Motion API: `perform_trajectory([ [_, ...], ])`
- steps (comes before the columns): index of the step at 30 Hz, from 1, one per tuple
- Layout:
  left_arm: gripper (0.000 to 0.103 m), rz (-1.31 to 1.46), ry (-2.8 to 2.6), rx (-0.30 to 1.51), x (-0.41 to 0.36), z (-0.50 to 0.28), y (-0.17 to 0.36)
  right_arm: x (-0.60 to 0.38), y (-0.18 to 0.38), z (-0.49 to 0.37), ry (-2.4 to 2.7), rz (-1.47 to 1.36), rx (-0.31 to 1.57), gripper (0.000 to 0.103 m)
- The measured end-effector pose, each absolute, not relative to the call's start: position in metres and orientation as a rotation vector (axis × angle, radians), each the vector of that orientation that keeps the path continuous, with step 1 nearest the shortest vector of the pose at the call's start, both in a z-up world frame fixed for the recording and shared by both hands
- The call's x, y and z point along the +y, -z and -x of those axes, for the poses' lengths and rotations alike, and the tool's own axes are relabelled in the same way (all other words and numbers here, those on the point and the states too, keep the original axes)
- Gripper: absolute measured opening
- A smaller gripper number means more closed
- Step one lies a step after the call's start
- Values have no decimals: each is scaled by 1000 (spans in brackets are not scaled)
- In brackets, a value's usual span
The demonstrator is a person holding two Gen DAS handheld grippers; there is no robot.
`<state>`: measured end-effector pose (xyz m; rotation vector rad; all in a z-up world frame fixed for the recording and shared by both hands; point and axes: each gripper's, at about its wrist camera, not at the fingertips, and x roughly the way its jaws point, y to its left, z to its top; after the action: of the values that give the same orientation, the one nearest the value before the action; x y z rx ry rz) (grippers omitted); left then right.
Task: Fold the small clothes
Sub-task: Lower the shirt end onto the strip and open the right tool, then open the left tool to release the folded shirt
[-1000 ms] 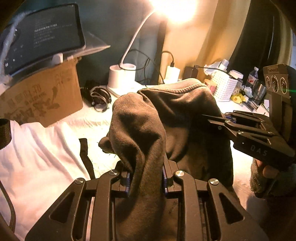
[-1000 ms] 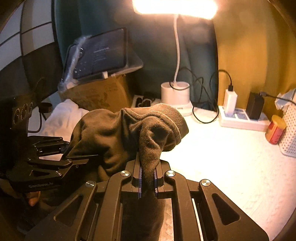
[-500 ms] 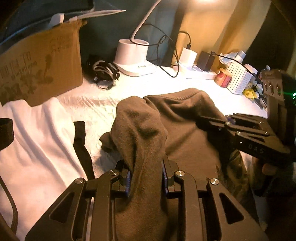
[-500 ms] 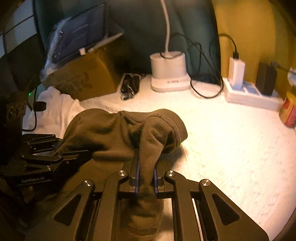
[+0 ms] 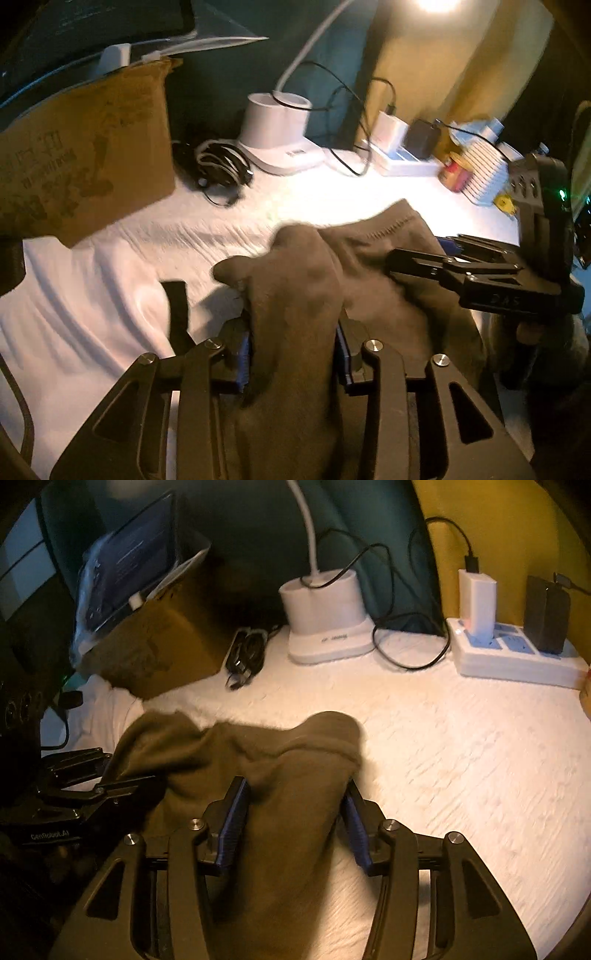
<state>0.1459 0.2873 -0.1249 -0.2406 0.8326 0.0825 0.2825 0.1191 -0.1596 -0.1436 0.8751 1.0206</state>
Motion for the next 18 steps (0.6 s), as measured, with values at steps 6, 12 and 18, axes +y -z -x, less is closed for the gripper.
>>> perform_trajectory([
  [6,39,205,-153,817,303,-158,126,116,165,-299,-927,161,900,53],
  [12,40,186,-237,811,312,-158,125,110,164,-301,-846,212,876,54],
  [18,40,231,-315,778,334,-141,109,106,161,-296,-803,242,845,57],
])
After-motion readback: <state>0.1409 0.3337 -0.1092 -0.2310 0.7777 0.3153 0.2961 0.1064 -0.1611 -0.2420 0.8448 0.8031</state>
